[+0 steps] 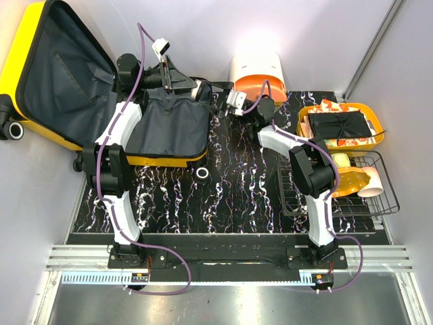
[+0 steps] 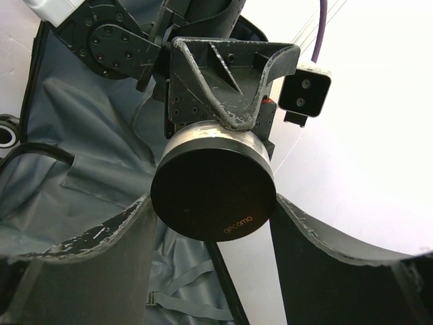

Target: Open, take out, and arrange the luggage

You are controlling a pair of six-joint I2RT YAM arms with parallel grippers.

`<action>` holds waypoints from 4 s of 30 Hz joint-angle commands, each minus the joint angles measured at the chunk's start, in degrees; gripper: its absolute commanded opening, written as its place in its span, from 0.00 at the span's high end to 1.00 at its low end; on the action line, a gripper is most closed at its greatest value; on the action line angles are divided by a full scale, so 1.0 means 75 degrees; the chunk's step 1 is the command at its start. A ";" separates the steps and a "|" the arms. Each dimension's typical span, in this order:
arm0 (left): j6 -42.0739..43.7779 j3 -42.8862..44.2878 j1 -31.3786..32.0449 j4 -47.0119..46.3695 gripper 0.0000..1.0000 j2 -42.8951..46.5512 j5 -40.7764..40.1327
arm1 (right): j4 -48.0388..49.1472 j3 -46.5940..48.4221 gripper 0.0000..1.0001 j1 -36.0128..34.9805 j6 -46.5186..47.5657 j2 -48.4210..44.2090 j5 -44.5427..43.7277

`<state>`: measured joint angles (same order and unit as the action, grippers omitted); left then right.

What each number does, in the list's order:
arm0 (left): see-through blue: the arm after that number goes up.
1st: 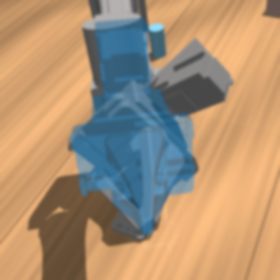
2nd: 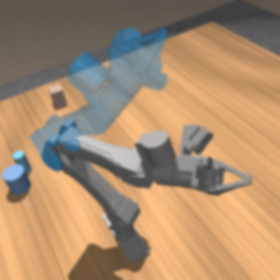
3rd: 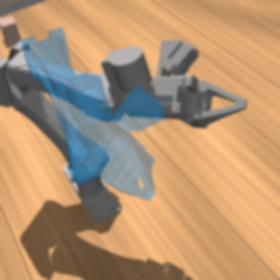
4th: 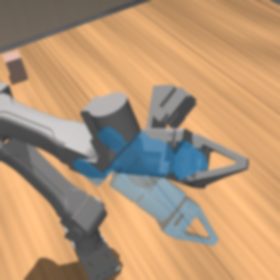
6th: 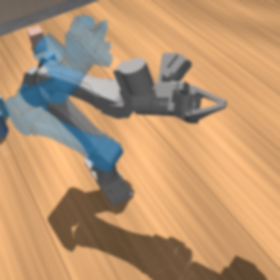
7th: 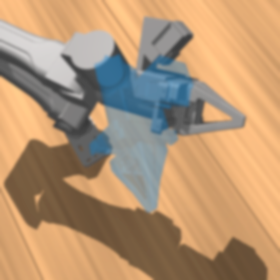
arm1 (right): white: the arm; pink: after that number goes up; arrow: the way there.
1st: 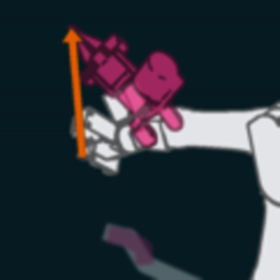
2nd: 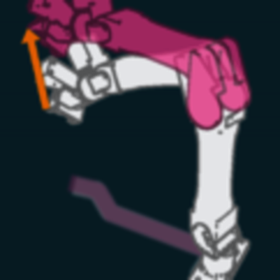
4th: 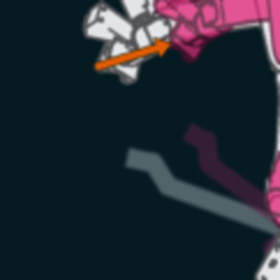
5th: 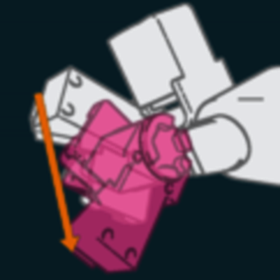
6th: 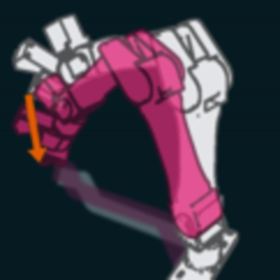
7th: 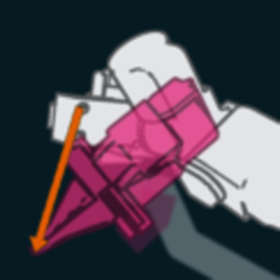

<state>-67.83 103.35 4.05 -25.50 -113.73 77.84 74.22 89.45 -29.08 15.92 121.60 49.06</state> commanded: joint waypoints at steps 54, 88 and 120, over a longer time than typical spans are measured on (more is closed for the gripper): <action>0.6888 0.0517 -0.0740 0.6271 0.01 0.0973 -0.3231 | -1.5765 0.7163 0.68 0.2401 -0.1994 0.1048 -0.4233; 0.6642 0.0575 -0.0775 0.6048 0.01 0.0961 -0.3371 | -1.4046 0.5619 0.18 0.2612 -0.1516 -0.0473 -0.2829; 0.7192 0.0353 -0.0834 0.6364 0.01 0.1020 -0.3781 | -0.9276 0.2112 0.57 0.2600 -0.2990 -0.0605 -0.3810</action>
<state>-15.86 106.32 -1.91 23.44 -109.43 50.78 -6.46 103.04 -9.58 -5.23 114.67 22.63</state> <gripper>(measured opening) 0.988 0.407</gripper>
